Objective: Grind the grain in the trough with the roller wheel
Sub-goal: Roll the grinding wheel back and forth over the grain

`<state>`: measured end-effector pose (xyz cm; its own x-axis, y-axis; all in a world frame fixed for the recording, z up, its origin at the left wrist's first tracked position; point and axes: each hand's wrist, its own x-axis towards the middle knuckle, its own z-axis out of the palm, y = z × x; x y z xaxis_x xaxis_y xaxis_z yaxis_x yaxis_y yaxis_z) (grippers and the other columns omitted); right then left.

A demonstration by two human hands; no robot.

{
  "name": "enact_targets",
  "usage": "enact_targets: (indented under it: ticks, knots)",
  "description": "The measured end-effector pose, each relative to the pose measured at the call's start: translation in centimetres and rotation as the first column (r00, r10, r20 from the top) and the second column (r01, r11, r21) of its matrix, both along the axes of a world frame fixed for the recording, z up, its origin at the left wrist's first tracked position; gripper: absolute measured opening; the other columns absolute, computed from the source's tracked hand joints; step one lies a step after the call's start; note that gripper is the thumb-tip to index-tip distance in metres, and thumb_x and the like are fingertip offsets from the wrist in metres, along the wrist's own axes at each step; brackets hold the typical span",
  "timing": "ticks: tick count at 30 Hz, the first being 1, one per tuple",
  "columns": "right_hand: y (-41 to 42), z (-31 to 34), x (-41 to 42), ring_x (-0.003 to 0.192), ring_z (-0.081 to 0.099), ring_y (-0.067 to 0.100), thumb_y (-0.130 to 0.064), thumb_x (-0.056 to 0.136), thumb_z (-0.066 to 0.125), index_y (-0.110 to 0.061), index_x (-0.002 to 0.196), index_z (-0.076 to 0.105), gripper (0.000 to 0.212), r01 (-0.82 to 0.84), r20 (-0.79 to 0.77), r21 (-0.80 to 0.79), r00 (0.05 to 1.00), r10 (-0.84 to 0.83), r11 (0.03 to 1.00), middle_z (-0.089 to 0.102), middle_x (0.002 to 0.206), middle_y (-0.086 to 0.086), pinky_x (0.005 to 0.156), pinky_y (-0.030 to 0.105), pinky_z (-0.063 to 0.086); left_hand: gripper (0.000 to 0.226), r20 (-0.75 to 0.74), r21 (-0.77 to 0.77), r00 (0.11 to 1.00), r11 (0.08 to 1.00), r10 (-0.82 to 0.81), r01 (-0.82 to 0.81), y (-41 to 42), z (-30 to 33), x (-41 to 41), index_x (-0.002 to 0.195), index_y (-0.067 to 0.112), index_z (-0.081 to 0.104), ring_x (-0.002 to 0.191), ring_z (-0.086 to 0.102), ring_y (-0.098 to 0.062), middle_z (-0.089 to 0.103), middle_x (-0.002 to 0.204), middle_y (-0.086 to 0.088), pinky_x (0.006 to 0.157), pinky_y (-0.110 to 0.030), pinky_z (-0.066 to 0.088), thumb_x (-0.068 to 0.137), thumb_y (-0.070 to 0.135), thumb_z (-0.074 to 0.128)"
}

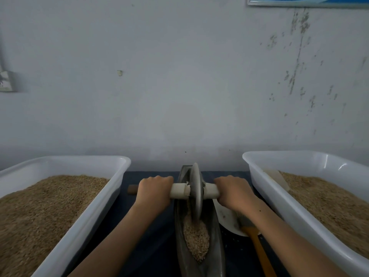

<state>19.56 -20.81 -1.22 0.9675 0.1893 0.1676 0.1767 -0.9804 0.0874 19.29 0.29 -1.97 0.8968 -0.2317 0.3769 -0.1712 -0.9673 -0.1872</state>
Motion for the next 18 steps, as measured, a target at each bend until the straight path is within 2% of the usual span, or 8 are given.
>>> enact_targets:
  ticks: [5, 8, 11, 15, 18]
  knots:
    - [-0.4, 1.3, -0.5, 0.091, 0.063, 0.021, -0.022, 0.082, 0.068, -0.013, 0.116, 0.060, 0.036, -0.016, -0.312, -0.035, 0.950, 0.005, 0.999, 0.065, 0.103, 0.006, 0.073, 0.031, 0.050, 0.039, -0.318, 0.038, 0.948, 0.999, -0.010, 0.023, 0.6, 1.2, -0.2, 0.117, 0.020, 0.055, 0.099, 0.060, -0.019, 0.063, 0.110, -0.001, 0.074, -0.029, 0.039, 0.082, 0.034, 0.065]
    - [-0.4, 1.5, -0.6, 0.085, 0.065, 0.019, -0.021, 0.081, 0.070, -0.010, 0.116, 0.060, 0.038, 0.022, -0.433, 0.020, 0.901, -0.011, 1.000, 0.066, 0.104, 0.009, 0.065, 0.026, 0.049, 0.047, -0.431, 0.020, 0.902, 1.000, -0.003, 0.012, 0.6, 1.6, -0.4, 0.120, 0.019, 0.055, 0.099, 0.060, -0.020, 0.063, 0.110, -0.002, 0.077, -0.030, 0.041, 0.078, 0.035, 0.069]
    - [-0.4, 1.4, -0.5, 0.080, 0.063, 0.018, -0.020, 0.081, 0.069, -0.009, 0.113, 0.061, 0.035, 0.037, -0.426, 0.029, 0.904, -0.021, 0.999, 0.067, 0.102, 0.009, 0.062, 0.025, 0.047, 0.042, -0.355, 0.036, 0.935, 0.999, 0.010, 0.003, 0.3, 1.4, -0.2, 0.117, 0.019, 0.056, 0.097, 0.060, -0.019, 0.063, 0.107, -0.001, 0.075, -0.030, 0.041, 0.080, 0.035, 0.067]
    - [0.0, 0.8, -0.2, 0.080, 0.059, 0.018, -0.020, 0.085, 0.061, -0.015, 0.109, 0.061, 0.025, -0.004, -0.149, -0.044, 0.989, -0.003, 0.999, 0.065, 0.096, 0.003, 0.065, 0.028, 0.041, 0.029, -0.108, 0.006, 0.994, 1.000, -0.003, 0.004, 0.4, 0.5, 0.1, 0.112, 0.024, 0.054, 0.095, 0.060, -0.018, 0.062, 0.105, 0.002, 0.070, -0.028, 0.036, 0.085, 0.035, 0.059]
    - [0.0, 0.0, 0.2, 0.089, 0.062, 0.022, -0.017, 0.085, 0.058, -0.020, 0.110, 0.060, 0.025, 0.006, 0.007, 0.001, 1.000, -0.006, 1.000, 0.066, 0.101, 0.003, 0.070, 0.031, 0.041, 0.026, 0.027, -0.020, 1.000, 1.000, -0.012, 0.012, 0.5, 0.0, 0.1, 0.110, 0.025, 0.049, 0.092, 0.060, -0.017, 0.062, 0.103, 0.004, 0.068, -0.027, 0.034, 0.088, 0.036, 0.056]
